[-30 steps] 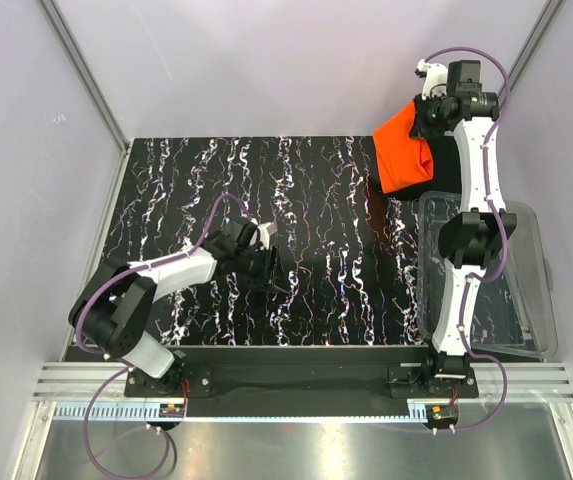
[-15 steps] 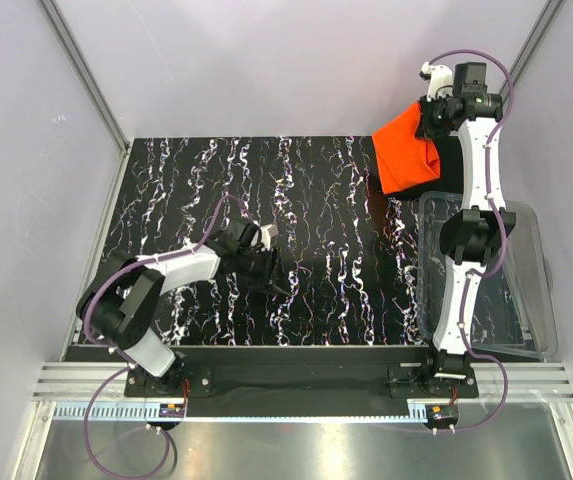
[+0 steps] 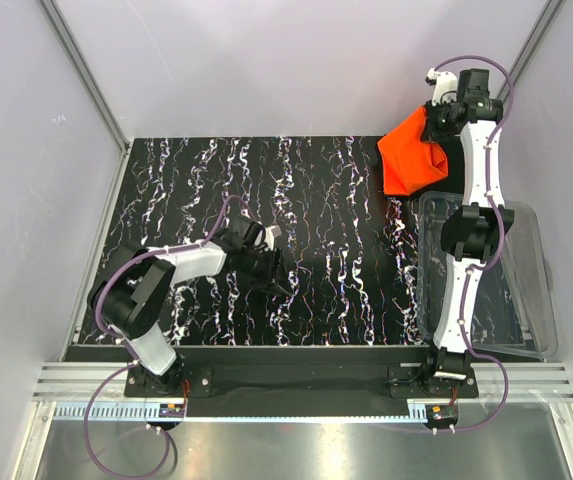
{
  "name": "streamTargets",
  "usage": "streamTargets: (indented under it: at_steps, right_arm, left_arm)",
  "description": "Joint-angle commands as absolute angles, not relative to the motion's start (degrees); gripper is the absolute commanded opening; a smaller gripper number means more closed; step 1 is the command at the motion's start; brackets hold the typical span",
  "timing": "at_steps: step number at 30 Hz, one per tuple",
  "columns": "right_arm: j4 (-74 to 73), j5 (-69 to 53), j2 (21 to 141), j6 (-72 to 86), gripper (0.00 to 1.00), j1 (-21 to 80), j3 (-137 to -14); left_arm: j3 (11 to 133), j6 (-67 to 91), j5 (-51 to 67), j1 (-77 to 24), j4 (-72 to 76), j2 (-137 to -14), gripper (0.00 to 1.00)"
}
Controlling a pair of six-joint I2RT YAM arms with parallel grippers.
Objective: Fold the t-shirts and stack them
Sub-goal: Neatly place the folded tshirt to the corner
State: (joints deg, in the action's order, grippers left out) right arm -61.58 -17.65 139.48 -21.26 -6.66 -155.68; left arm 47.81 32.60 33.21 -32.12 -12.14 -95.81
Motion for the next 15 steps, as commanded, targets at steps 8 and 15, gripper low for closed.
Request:
streamTargets:
  at_steps: [8,15]
  right_arm:
    - [-54.23,-18.28,142.12,-22.5,0.0,-9.23,-158.38]
    - [-49.66,-16.26,145.36,-23.38,0.0,-10.81,-157.85]
  left_arm:
    - [51.33,32.87,35.33,-31.82,-10.81,-97.21,0.48]
    - [51.5,32.96,35.77,-31.82,-10.99,-96.94,0.49]
